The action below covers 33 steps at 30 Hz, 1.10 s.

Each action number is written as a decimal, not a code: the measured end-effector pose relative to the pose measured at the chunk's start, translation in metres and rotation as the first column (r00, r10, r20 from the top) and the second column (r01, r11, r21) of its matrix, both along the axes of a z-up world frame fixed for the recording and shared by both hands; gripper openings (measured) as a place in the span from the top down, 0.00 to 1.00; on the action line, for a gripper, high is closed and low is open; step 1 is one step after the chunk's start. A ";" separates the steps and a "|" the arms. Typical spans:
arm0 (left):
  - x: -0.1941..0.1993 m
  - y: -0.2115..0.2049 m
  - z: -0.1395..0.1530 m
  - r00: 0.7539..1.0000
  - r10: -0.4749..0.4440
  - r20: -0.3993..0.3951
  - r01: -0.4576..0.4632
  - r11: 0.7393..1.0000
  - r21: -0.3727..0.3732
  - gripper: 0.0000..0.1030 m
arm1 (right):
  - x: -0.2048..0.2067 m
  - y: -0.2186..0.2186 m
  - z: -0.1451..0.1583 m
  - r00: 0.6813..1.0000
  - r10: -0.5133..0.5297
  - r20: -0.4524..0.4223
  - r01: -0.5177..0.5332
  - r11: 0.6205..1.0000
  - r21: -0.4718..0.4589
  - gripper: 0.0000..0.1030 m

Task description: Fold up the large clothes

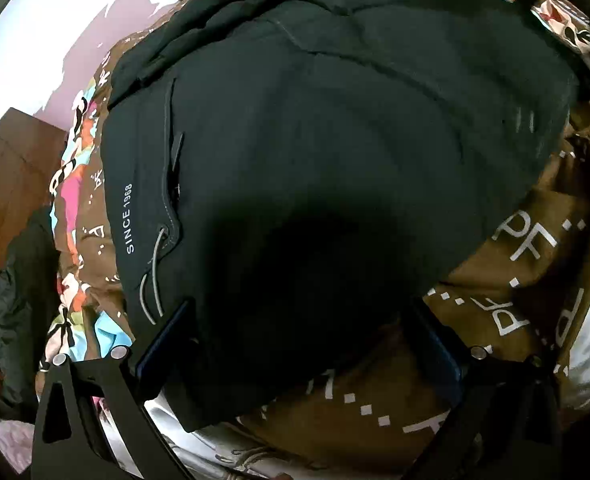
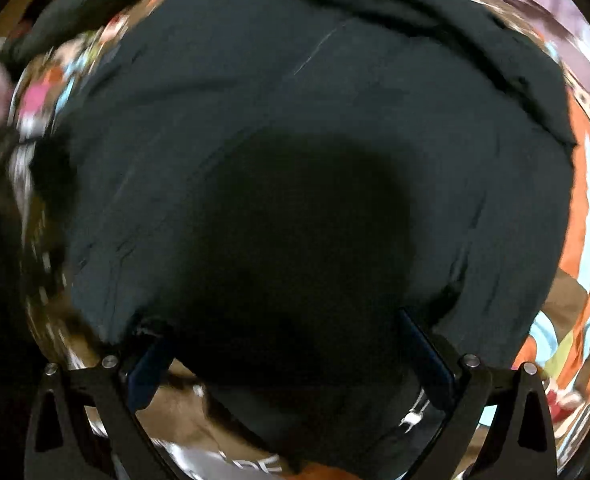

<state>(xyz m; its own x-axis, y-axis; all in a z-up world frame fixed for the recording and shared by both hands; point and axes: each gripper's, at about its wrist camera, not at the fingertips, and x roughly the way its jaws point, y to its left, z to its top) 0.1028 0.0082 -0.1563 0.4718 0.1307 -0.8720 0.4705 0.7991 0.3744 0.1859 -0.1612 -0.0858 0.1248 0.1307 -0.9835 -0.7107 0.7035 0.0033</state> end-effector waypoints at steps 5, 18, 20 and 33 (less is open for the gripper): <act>0.002 0.001 0.000 1.000 0.016 0.006 -0.016 1.000 -0.002 0.02 | -0.015 0.005 -0.009 0.996 0.081 0.043 -0.078 0.993 -0.084 0.00; -0.001 -0.001 0.002 1.000 0.018 0.020 -0.018 1.000 0.001 0.02 | 0.003 0.019 0.010 0.945 -0.009 0.327 0.050 0.992 -0.120 0.00; -0.001 -0.002 0.001 1.000 0.017 0.020 -0.017 1.000 0.002 0.02 | 0.010 0.023 0.021 0.940 -0.039 0.338 0.069 0.995 -0.078 0.00; 0.004 0.008 0.020 0.982 0.069 0.176 -0.080 0.995 0.055 0.61 | 0.021 0.015 0.041 0.949 -0.158 0.274 0.148 0.987 0.057 0.00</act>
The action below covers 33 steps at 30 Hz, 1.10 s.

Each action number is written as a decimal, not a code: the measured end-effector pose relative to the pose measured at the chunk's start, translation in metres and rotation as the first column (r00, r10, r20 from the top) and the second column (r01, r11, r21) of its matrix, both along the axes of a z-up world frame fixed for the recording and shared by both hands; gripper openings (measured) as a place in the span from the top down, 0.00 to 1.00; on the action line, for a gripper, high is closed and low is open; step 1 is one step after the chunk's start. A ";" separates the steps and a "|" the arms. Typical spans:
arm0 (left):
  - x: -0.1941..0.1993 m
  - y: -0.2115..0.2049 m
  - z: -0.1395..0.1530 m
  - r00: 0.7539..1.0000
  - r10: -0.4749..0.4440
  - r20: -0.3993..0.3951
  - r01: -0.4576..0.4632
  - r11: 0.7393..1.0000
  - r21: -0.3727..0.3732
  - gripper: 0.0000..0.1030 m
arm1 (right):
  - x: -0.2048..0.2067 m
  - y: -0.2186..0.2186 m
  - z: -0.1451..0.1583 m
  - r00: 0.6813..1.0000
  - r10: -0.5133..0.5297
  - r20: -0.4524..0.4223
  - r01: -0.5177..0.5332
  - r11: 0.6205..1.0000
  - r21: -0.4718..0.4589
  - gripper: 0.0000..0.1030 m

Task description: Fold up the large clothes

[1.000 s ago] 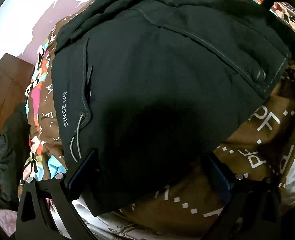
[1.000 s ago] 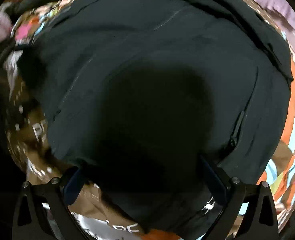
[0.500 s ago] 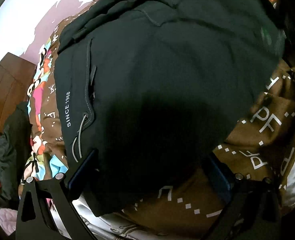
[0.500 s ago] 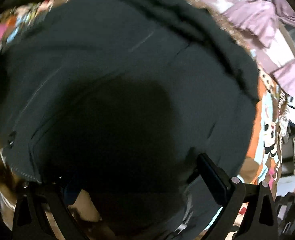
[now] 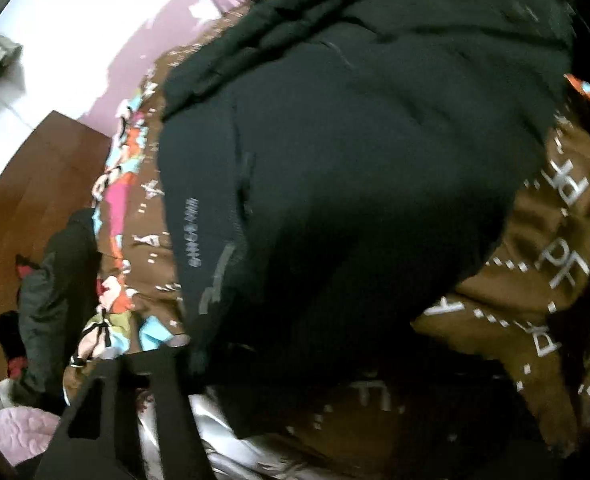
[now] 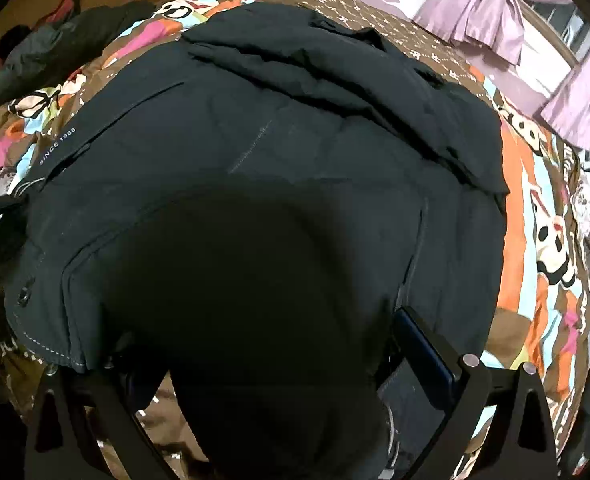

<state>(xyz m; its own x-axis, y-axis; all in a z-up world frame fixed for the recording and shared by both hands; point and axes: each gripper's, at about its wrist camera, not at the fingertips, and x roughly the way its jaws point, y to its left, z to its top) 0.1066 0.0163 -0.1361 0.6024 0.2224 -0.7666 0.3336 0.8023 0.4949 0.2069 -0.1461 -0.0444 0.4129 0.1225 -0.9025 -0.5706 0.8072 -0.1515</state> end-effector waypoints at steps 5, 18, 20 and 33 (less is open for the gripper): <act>0.003 0.001 0.030 0.994 0.004 0.107 0.002 0.998 -0.056 0.84 | -0.010 -0.006 -0.005 1.000 0.004 -0.015 -0.004 1.000 0.002 0.00; 0.045 -0.019 0.127 0.976 -0.031 0.215 0.082 0.970 -0.230 0.91 | -0.059 0.002 -0.014 0.988 0.150 -0.022 -0.150 0.989 0.013 0.00; 0.057 -0.022 0.139 0.976 -0.032 0.217 0.087 0.965 -0.248 0.91 | -0.061 0.003 -0.015 0.991 0.135 0.000 -0.135 0.991 0.002 0.00; 0.082 -0.006 0.169 0.968 0.044 0.246 0.042 0.942 -0.332 0.91 | -0.065 -0.003 -0.007 0.917 0.051 0.396 0.099 0.932 -0.350 0.47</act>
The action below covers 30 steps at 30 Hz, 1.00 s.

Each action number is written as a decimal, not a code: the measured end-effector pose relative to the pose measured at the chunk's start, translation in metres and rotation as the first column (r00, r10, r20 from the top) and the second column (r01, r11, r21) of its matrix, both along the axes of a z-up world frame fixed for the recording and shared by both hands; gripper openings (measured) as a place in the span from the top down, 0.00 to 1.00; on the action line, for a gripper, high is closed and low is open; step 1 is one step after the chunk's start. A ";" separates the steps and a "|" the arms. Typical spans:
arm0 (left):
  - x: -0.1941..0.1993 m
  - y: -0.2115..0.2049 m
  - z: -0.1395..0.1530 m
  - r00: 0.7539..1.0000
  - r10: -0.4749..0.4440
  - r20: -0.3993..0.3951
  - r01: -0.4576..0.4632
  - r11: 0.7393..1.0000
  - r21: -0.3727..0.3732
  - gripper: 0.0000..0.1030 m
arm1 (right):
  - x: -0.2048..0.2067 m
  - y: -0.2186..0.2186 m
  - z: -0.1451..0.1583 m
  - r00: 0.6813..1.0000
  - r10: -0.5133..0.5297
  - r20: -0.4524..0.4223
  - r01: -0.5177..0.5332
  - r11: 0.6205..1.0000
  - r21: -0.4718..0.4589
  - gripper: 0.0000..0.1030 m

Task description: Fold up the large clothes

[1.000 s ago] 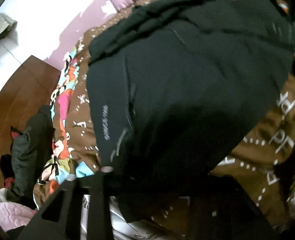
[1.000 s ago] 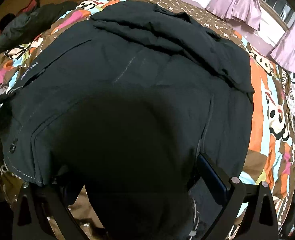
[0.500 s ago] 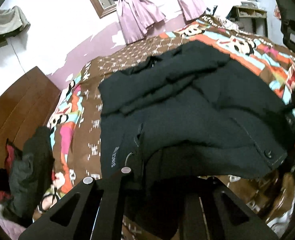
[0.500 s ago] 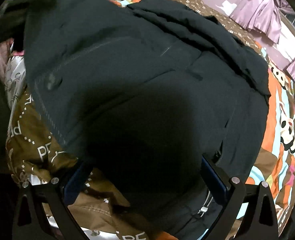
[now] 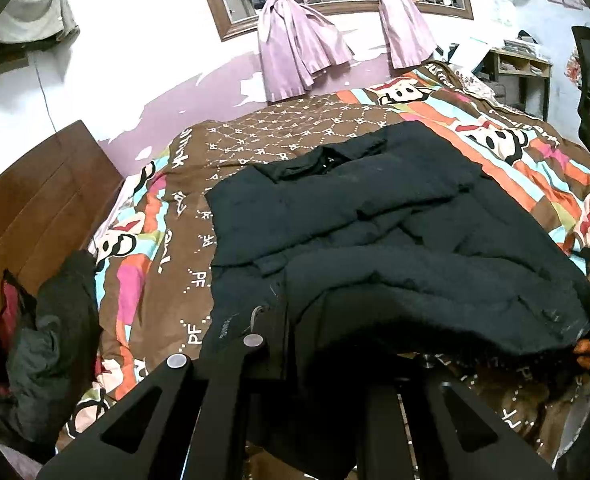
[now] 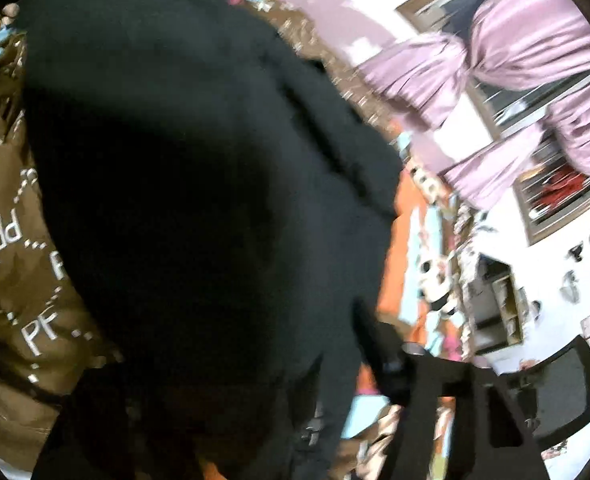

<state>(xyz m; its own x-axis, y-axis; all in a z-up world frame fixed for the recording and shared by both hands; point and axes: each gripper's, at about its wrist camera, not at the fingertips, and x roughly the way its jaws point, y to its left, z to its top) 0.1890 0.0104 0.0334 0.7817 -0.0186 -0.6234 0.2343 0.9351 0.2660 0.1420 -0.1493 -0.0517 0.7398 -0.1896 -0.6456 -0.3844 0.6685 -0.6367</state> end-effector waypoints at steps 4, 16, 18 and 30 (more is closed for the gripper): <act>-0.001 0.007 0.008 1.000 0.017 0.015 -0.017 1.000 -0.003 0.91 | 0.002 -0.012 0.031 0.994 -0.021 0.110 0.016 0.999 0.044 0.62; -0.028 0.035 0.056 0.990 0.047 0.133 -0.041 0.998 -0.048 0.93 | -0.023 -0.005 0.118 0.925 0.020 0.379 -0.099 0.977 0.188 0.90; -0.036 0.037 0.061 0.990 0.038 0.139 -0.032 0.998 -0.045 0.93 | -0.028 -0.007 0.127 0.922 0.015 0.387 -0.105 0.972 0.211 0.91; -0.112 0.046 0.083 0.989 -0.054 0.141 0.060 0.997 -0.038 0.94 | -0.086 -0.015 0.152 0.928 0.098 0.358 -0.179 0.963 0.201 0.92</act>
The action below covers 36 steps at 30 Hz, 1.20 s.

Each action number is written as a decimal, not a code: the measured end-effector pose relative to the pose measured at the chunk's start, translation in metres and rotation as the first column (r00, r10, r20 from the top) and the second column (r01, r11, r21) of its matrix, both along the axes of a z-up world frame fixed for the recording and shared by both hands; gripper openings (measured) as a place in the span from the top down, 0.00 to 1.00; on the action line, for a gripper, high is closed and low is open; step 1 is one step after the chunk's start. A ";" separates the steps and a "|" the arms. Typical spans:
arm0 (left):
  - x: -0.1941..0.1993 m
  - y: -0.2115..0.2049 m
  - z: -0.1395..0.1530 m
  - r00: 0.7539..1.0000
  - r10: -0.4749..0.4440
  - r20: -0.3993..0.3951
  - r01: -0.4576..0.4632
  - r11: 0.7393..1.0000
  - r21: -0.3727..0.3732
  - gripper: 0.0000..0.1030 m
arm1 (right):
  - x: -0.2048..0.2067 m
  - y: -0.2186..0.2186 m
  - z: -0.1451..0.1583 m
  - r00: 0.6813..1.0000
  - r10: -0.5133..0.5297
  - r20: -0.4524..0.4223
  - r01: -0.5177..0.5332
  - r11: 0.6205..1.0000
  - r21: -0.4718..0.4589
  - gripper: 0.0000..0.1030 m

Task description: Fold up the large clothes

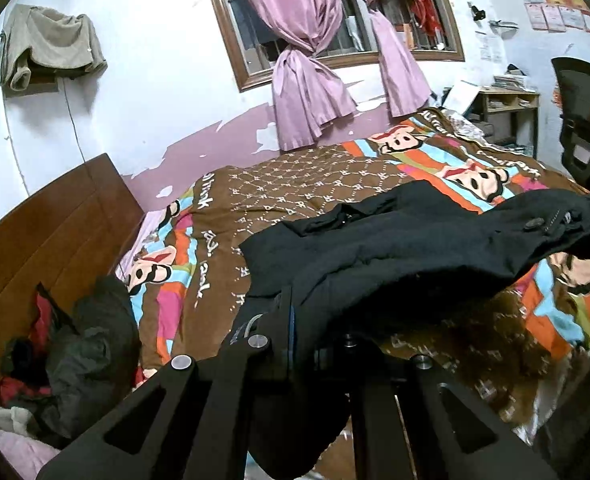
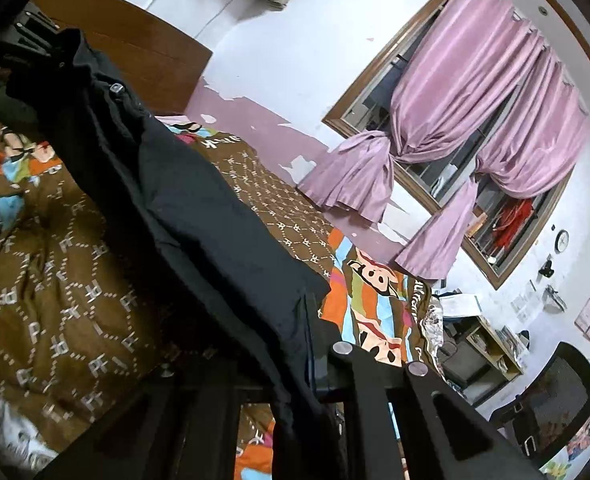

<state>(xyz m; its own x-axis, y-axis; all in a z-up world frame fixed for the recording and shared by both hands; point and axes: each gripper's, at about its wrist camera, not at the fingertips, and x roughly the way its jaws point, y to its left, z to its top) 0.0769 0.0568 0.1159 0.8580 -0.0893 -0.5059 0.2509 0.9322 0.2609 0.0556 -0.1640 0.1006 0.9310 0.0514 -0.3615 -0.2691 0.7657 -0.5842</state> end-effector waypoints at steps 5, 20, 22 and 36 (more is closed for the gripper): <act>-0.008 0.001 0.008 0.999 -0.014 -0.048 0.014 1.000 -0.012 0.94 | -0.013 -0.001 0.016 0.998 0.031 -0.051 -0.031 1.000 0.003 0.92; 0.102 -0.007 0.015 0.991 0.055 -0.120 -0.062 0.997 -0.050 0.94 | 0.109 -0.005 0.034 0.965 0.023 -0.259 0.014 0.990 0.140 0.91; 0.119 -0.009 0.014 0.991 0.068 -0.118 -0.073 0.996 -0.041 0.94 | 0.130 -0.005 0.034 0.963 0.012 -0.269 0.031 0.987 0.155 0.91; 0.223 -0.007 -0.004 0.986 0.126 -0.111 -0.126 0.992 0.007 0.94 | 0.230 0.005 0.018 0.970 -0.040 -0.239 0.074 0.988 0.135 0.91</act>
